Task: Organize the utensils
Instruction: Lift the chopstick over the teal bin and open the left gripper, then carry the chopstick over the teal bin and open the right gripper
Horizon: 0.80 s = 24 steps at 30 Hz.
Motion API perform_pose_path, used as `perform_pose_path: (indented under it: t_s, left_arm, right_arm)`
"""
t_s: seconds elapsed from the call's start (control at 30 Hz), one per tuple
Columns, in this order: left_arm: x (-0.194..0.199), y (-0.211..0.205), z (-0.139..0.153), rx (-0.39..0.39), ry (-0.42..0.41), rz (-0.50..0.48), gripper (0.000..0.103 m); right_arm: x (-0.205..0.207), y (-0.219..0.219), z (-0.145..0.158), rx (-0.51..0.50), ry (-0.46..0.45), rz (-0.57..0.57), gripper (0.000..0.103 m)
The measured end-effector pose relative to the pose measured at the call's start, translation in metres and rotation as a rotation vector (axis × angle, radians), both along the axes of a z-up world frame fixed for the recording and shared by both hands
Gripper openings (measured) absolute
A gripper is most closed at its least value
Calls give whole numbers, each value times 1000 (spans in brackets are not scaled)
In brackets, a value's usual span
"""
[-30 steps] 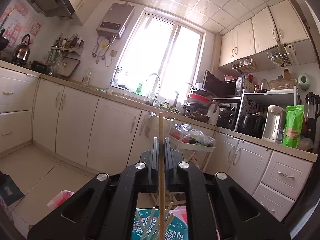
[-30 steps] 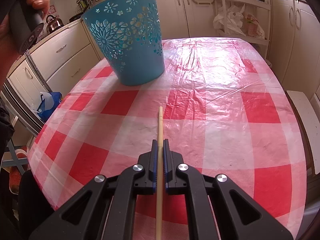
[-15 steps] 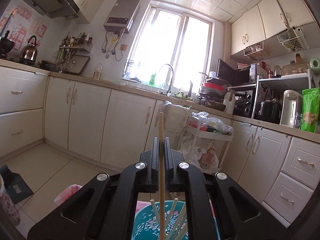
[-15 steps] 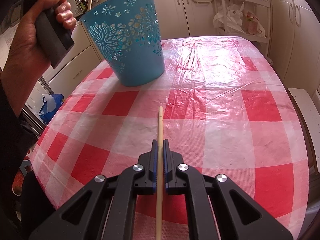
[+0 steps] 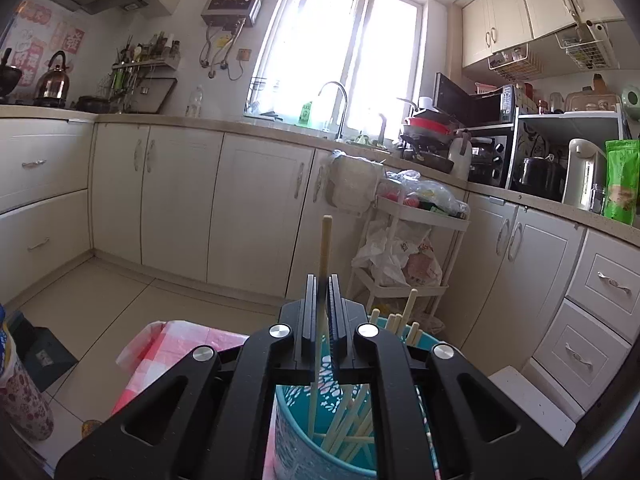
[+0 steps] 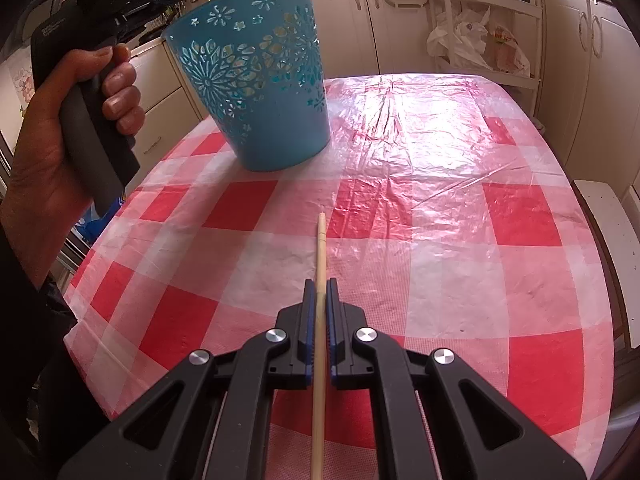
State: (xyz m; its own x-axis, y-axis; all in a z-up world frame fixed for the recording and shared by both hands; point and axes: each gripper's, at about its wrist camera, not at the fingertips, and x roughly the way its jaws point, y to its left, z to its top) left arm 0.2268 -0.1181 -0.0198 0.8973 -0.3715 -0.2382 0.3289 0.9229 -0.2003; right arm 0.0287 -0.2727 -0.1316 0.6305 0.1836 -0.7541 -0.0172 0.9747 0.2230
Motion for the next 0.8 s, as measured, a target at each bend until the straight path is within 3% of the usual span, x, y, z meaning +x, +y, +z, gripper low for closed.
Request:
perform_pose_path:
  t_s: [0.13,0.4,0.53,0.6,0.67,0.77,0.8]
  left_arm:
    - [-15,13,2,-8,11,-6,7]
    - [-53,57,3,-30,25,15,33]
    - [-71,83,-7,-47,59,34,40]
    - [-82,91,-17,-32,72,37,41]
    - [-92,94,-27,-5,89,29,43]
    - [-104,102,-43,-4,123,23,45]
    - [-106,105,-49,-12,141,24,46]
  right_arm:
    - [5,0,2,4,29,9,6]
    - [20,11,6,-78,74,38,8]
    - [25,18,6,-96,81,60,21]
    - [25,22,6,-126,79,63,23]
    - [24,24,6,-153,74,70,23]
    - [23,23,6,-183,72,73,16]
    - [23,21,6,-177,75,68,9]
